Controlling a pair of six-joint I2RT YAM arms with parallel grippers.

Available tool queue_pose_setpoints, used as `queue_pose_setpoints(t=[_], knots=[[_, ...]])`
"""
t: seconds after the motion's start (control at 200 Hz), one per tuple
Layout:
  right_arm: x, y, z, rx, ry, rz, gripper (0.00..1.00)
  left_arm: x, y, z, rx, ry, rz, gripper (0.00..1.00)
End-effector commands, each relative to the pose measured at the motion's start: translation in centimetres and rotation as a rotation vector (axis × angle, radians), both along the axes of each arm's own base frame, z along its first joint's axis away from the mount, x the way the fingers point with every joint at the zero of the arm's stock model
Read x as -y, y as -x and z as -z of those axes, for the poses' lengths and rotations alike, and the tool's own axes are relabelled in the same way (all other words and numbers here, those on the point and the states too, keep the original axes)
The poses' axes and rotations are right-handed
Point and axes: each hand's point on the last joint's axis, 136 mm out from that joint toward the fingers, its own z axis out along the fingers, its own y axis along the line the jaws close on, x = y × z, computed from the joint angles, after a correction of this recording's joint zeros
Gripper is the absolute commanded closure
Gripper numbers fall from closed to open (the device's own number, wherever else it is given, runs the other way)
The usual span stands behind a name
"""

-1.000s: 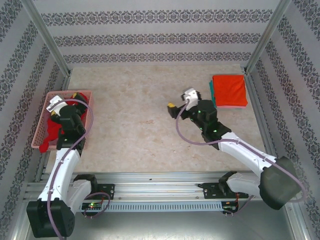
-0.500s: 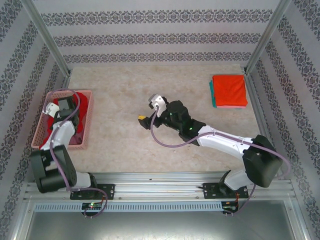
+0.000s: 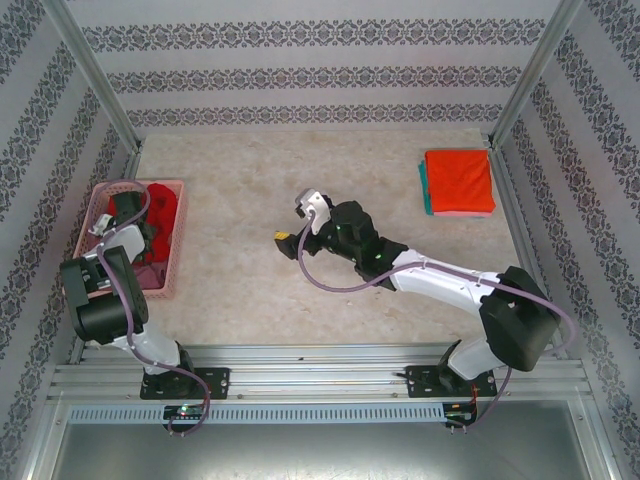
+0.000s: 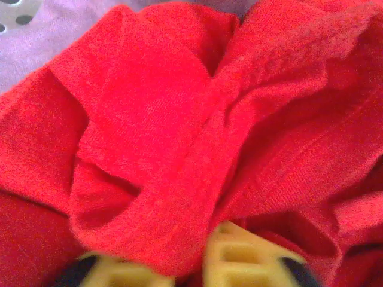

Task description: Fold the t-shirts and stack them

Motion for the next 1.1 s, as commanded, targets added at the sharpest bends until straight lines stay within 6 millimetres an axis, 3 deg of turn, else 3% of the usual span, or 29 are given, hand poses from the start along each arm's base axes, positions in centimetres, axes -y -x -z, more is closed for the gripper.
queue_pose_setpoints(t=[0.0, 0.29, 0.49, 0.664, 0.819, 0.894, 0.974, 1.049, 1.099], knots=[[-0.9, -0.1, -0.8, -0.011, -0.032, -0.005, 0.02, 0.2, -0.3, -4.6, 0.094, -0.021, 0.010, 1.00], [-1.7, -0.3, -0.6, -0.030, -0.055, -0.025, 0.02, 0.6, 1.0, -15.9, 0.250, -0.160, 0.066, 1.00], [-2.1, -0.4, -0.7, -0.032, -0.071, -0.031, 0.02, 2.4, -0.5, -23.6, 0.358, -0.254, 0.183, 1.00], [-2.3, -0.5, -0.7, -0.043, -0.085, -0.031, 0.02, 7.4, -4.1, -31.8, 0.455, -0.398, 0.383, 1.00], [-2.0, -0.7, -1.1, -0.037, -0.093, -0.013, 0.02, 15.7, -7.8, -37.6, 0.569, -0.461, 0.620, 1.00], [-1.6, -0.7, -1.3, -0.032, -0.098, 0.003, 0.02, 20.4, -9.3, -38.7, 0.613, -0.448, 0.746, 1.00], [-1.2, -0.7, -1.3, -0.026, -0.096, 0.020, 0.02, 24.9, -10.5, -38.2, 0.645, -0.383, 0.862, 1.00], [-0.5, -0.7, -1.2, -0.019, -0.095, 0.041, 0.02, 27.5, -11.4, -36.0, 0.643, -0.300, 0.922, 1.00], [0.0, -0.6, -1.2, -0.013, -0.093, 0.053, 0.02, 28.6, -12.1, -33.5, 0.618, -0.240, 0.946, 0.99]])
